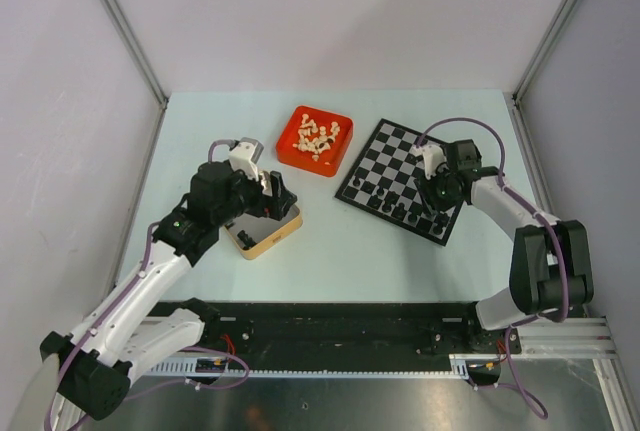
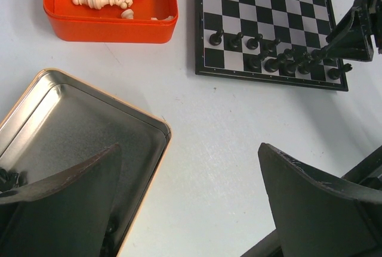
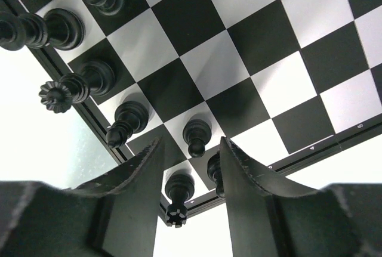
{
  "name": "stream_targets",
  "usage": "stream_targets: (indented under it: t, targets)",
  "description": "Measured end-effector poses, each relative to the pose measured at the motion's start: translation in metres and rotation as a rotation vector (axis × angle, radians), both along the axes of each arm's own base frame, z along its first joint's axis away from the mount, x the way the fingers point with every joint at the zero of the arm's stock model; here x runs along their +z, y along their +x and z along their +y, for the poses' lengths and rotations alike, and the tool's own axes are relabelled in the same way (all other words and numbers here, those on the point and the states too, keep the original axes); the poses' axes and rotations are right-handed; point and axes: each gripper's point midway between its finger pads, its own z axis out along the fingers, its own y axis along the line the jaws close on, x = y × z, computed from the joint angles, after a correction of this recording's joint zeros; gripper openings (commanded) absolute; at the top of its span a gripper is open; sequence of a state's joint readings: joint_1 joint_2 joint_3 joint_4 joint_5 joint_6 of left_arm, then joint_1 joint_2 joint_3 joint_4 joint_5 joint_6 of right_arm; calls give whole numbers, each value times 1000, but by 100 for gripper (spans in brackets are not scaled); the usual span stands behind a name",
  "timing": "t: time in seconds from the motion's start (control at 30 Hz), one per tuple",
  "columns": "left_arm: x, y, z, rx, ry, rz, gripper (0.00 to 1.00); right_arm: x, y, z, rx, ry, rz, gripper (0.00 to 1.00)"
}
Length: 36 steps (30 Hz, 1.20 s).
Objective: Set up the chess pieces on the board
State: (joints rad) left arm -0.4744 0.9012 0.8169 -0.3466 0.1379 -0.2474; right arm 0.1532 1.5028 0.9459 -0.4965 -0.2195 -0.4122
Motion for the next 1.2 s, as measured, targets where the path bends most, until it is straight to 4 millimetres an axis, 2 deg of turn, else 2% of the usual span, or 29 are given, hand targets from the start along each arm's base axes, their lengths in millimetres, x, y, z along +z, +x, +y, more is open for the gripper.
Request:
stream_targets:
  t: [0.07,0.17,0.2,0.3,0.4,0.53,0.6,0.73,0.93,1.2]
  targets:
    - [0,0,0,0,0,-1,100,6,1,0,-2,10,-16,56]
    - [1,0,0,0,-1,-2,100,20,3,-5,-17,36,-46,69]
    - [1,0,0,0,-2,-2,100,27,5,-7,-26,46,-63,76]
    - [10,1,-1,5,-15,-13,100,55,14,-14,-44,82,-133,88]
    - [32,5,-3,15,-48,-45,100,87,25,-18,-52,113,-210,99]
    - [69,10,-5,30,-103,-106,100,135,36,-20,-35,163,-324,100]
    - [83,11,-5,40,-124,-130,100,153,37,-22,-28,183,-364,100]
    - [94,14,-3,61,-147,-149,100,180,39,-22,-20,221,-411,100]
    - [96,15,1,90,-164,-144,100,201,37,-17,-74,400,-390,100]
    - [112,7,9,109,-201,-183,100,228,39,-12,-141,608,-375,100]
